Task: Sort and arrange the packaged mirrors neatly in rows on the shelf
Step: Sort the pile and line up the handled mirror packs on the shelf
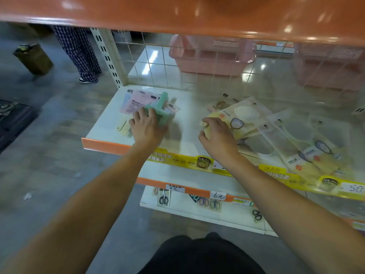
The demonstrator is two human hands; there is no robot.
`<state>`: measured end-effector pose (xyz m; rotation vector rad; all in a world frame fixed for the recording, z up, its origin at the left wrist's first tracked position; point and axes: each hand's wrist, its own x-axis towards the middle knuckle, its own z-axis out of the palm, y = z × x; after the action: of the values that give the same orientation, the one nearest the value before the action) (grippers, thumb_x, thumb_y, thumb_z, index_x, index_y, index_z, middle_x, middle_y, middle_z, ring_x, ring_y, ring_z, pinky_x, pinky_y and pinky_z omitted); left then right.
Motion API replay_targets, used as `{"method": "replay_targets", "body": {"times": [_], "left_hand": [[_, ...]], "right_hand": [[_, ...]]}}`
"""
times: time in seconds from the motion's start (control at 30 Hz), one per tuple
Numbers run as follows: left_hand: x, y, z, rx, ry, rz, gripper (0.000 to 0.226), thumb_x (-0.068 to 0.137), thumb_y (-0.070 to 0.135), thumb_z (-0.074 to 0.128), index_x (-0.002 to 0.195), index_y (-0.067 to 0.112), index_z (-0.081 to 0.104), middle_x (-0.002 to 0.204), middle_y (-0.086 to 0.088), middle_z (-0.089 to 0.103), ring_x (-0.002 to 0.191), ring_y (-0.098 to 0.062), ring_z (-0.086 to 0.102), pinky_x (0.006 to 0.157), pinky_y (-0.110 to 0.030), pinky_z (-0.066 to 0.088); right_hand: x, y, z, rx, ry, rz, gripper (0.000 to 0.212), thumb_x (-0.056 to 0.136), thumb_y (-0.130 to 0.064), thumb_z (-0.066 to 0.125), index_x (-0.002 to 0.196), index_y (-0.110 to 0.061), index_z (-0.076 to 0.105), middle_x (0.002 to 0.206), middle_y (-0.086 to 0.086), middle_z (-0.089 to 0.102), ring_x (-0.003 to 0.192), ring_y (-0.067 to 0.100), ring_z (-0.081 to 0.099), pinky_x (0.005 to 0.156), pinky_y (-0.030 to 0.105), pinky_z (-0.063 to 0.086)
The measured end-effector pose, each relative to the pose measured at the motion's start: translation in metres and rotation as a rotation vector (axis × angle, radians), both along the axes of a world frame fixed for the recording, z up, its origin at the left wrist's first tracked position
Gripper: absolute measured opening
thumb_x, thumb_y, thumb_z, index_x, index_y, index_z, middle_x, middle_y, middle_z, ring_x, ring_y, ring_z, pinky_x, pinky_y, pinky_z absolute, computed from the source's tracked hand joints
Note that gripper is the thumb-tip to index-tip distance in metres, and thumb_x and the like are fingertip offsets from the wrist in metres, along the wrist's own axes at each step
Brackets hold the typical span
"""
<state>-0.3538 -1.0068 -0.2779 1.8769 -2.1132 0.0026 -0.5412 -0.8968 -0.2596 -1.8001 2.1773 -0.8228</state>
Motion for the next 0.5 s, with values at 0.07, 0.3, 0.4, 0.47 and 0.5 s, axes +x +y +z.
{"method": "replay_targets", "body": {"times": [0.07,0.3,0.4,0.47,0.5], "left_hand": [[-0.003,0.001,-0.002,-0.04,0.03,0.011,0.065,0.084,0.065,0.051,0.11,0.005,0.053,0.134,-0.022,0.047,0.121,-0.041,0.042,0.096,-0.05,0.032],[-0.046,0.003,0.033,0.033,0.111,-0.241,0.053,0.094,0.047,0.044,0.138,0.017,0.042,0.154,-0.006,0.029,0.14,-0.028,0.027,0.108,-0.044,0.029],[-0.077,0.016,0.047,0.059,0.119,-0.334,0.053,0.096,0.05,0.039,0.14,0.021,0.041,0.152,-0.003,0.034,0.138,-0.026,0.034,0.106,-0.042,0.034],[-0.098,0.029,0.051,0.037,0.137,-0.397,0.05,0.096,0.049,0.04,0.136,0.02,0.045,0.144,-0.002,0.044,0.129,-0.026,0.043,0.099,-0.041,0.039],[-0.108,0.036,0.052,0.034,0.148,-0.427,0.049,0.096,0.048,0.041,0.134,0.019,0.047,0.14,-0.002,0.047,0.125,-0.026,0.047,0.096,-0.04,0.04]], "right_hand": [[0.001,0.0,-0.001,-0.002,0.003,-0.018,0.04,0.093,-0.025,0.055,0.131,-0.014,0.053,0.131,0.005,0.053,0.12,0.025,0.047,0.094,0.033,0.037],[-0.01,0.003,0.002,-0.008,0.026,-0.074,0.042,0.089,-0.023,0.057,0.13,-0.011,0.054,0.129,0.011,0.055,0.116,0.032,0.052,0.095,0.041,0.043],[-0.025,0.014,0.008,-0.03,0.018,-0.121,0.043,0.088,-0.022,0.059,0.129,-0.011,0.055,0.131,0.011,0.055,0.12,0.032,0.049,0.097,0.043,0.042],[-0.039,0.024,0.013,-0.062,-0.011,-0.159,0.043,0.086,-0.022,0.061,0.128,-0.012,0.056,0.128,0.009,0.057,0.117,0.031,0.051,0.097,0.043,0.044],[-0.047,0.03,0.014,-0.079,-0.02,-0.185,0.042,0.084,-0.022,0.063,0.125,-0.011,0.058,0.124,0.01,0.059,0.114,0.032,0.053,0.095,0.042,0.045]]}}
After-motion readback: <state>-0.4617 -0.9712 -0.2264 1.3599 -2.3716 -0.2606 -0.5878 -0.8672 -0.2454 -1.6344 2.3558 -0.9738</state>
